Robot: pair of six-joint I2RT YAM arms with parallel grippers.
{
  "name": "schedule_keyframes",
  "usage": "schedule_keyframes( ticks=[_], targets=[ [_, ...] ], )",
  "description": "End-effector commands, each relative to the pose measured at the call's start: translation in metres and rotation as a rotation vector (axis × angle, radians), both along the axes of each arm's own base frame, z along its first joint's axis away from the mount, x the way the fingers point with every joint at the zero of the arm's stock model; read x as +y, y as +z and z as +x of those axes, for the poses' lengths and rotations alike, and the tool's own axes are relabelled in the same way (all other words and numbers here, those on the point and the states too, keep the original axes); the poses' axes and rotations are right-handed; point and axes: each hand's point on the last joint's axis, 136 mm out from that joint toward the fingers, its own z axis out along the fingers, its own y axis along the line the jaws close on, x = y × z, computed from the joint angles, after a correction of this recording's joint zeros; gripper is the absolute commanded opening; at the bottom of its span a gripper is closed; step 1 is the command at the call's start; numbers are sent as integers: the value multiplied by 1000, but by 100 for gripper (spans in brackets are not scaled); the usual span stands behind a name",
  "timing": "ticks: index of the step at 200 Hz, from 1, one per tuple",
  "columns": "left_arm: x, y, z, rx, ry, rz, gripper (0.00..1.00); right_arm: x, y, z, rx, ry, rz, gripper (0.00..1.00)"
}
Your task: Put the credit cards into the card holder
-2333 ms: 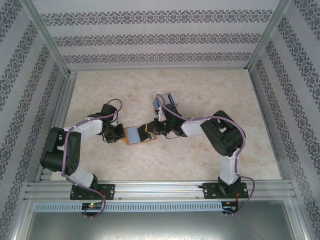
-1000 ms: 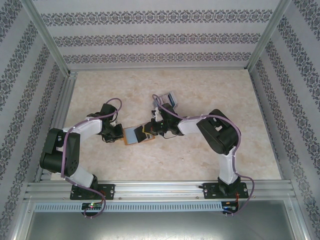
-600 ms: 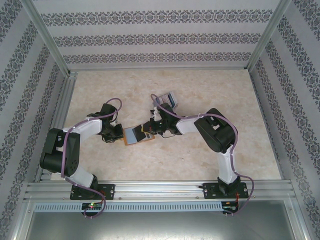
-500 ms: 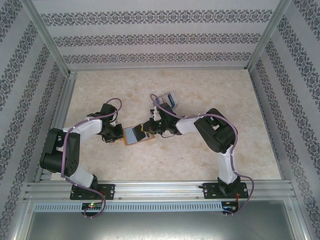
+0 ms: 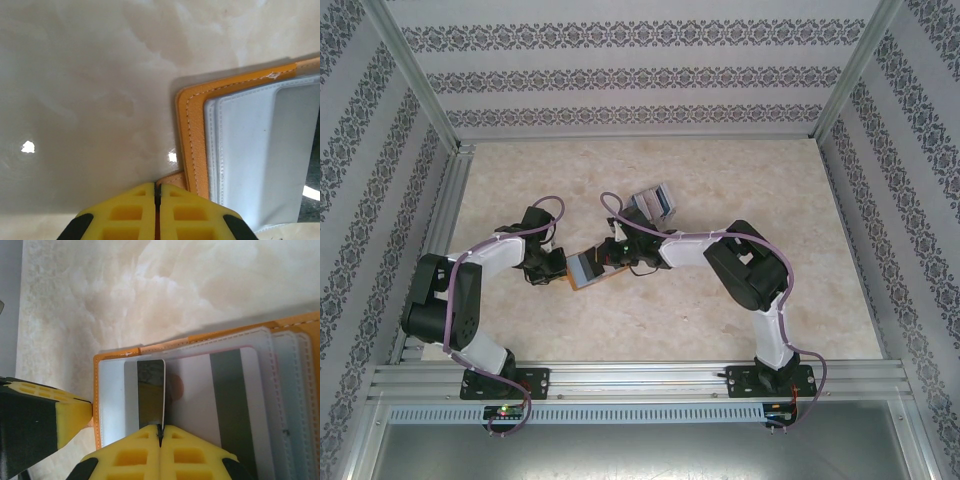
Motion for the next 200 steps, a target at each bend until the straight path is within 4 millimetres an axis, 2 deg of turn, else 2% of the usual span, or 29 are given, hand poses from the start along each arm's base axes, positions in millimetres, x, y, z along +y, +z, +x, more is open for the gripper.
schedule_keyframes(
  ticks=[1, 101, 139, 200],
  targets=[
    [-6, 3, 5, -2, -19, -6, 6, 0, -17, -10, -15, 33, -111, 6],
    [-10, 3, 10, -9, -32, -14, 6, 20, -31, -28, -15, 114, -190, 9],
    [-11, 3, 9, -8, -36, -15, 5, 22, -27, -29, -21, 127, -191, 10],
    [-15, 16, 21, -60, -22, -36, 5, 28, -24, -37, -31, 169, -213, 18]
  ],
)
